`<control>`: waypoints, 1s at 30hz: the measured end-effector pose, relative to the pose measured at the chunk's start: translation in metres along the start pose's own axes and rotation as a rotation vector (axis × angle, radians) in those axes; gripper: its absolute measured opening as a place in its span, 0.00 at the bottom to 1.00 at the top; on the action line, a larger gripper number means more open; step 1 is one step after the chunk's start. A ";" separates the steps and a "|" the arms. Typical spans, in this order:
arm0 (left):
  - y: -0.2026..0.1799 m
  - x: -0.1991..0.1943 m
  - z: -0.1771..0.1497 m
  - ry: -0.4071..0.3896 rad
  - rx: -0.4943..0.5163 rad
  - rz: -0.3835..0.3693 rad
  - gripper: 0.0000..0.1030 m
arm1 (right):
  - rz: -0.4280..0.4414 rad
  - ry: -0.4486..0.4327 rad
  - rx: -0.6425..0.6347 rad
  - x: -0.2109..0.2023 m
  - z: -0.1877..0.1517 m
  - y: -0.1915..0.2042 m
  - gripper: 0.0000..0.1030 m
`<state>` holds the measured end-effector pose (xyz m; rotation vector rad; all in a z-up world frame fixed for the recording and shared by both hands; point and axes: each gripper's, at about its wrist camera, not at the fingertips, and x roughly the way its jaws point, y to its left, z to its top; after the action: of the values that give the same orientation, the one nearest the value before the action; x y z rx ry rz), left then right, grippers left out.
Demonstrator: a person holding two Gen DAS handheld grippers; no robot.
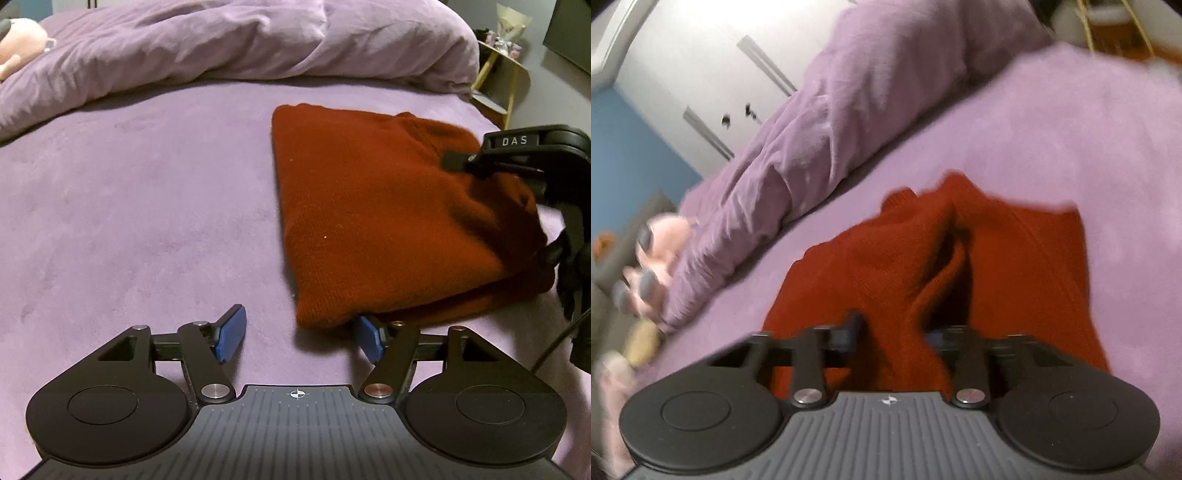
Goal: Fold small clothes
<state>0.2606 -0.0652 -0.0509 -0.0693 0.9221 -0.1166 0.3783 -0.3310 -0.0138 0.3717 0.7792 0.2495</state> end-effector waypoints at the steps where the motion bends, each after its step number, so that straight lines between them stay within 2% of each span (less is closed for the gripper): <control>1: 0.000 -0.001 0.000 0.002 -0.004 -0.002 0.68 | -0.055 -0.052 -0.109 -0.009 0.000 0.016 0.13; 3: 0.003 -0.002 0.002 0.010 -0.014 -0.016 0.68 | -0.108 -0.159 -0.230 -0.030 -0.003 0.034 0.12; 6: 0.009 -0.001 0.003 0.018 -0.030 -0.037 0.70 | -0.203 -0.228 -0.276 -0.044 -0.009 0.034 0.10; 8: 0.011 0.000 0.004 0.029 -0.052 -0.051 0.71 | -0.272 -0.200 -0.248 -0.037 -0.014 0.017 0.10; 10: 0.010 -0.001 0.004 0.029 -0.061 -0.060 0.71 | -0.283 -0.139 -0.164 -0.025 -0.018 -0.009 0.10; 12: 0.009 -0.001 0.004 0.028 -0.060 -0.058 0.71 | -0.294 -0.121 -0.131 -0.019 -0.025 -0.022 0.12; 13: 0.009 0.000 0.004 0.029 -0.060 -0.056 0.71 | -0.282 -0.128 -0.103 -0.023 -0.027 -0.026 0.13; 16: 0.010 0.000 0.004 0.031 -0.067 -0.057 0.70 | -0.194 -0.177 0.079 -0.057 -0.032 -0.040 0.29; 18: 0.009 -0.001 0.003 0.031 -0.071 -0.055 0.70 | -0.115 -0.207 0.229 -0.083 -0.046 -0.052 0.49; 20: 0.007 -0.002 0.002 0.028 -0.072 -0.052 0.69 | -0.036 -0.196 0.336 -0.100 -0.063 -0.061 0.52; 23: 0.004 -0.003 0.002 0.028 -0.068 -0.048 0.68 | 0.009 -0.162 0.422 -0.114 -0.086 -0.068 0.52; 26: 0.002 -0.004 0.003 0.032 -0.066 -0.032 0.68 | 0.076 -0.168 0.454 -0.116 -0.093 -0.068 0.52; 30: -0.003 -0.007 0.005 0.026 -0.059 -0.021 0.68 | 0.079 -0.141 0.435 -0.096 -0.083 -0.058 0.50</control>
<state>0.2608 -0.0673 -0.0421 -0.1322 0.9510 -0.1102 0.2569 -0.3984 -0.0314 0.8226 0.6773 0.1234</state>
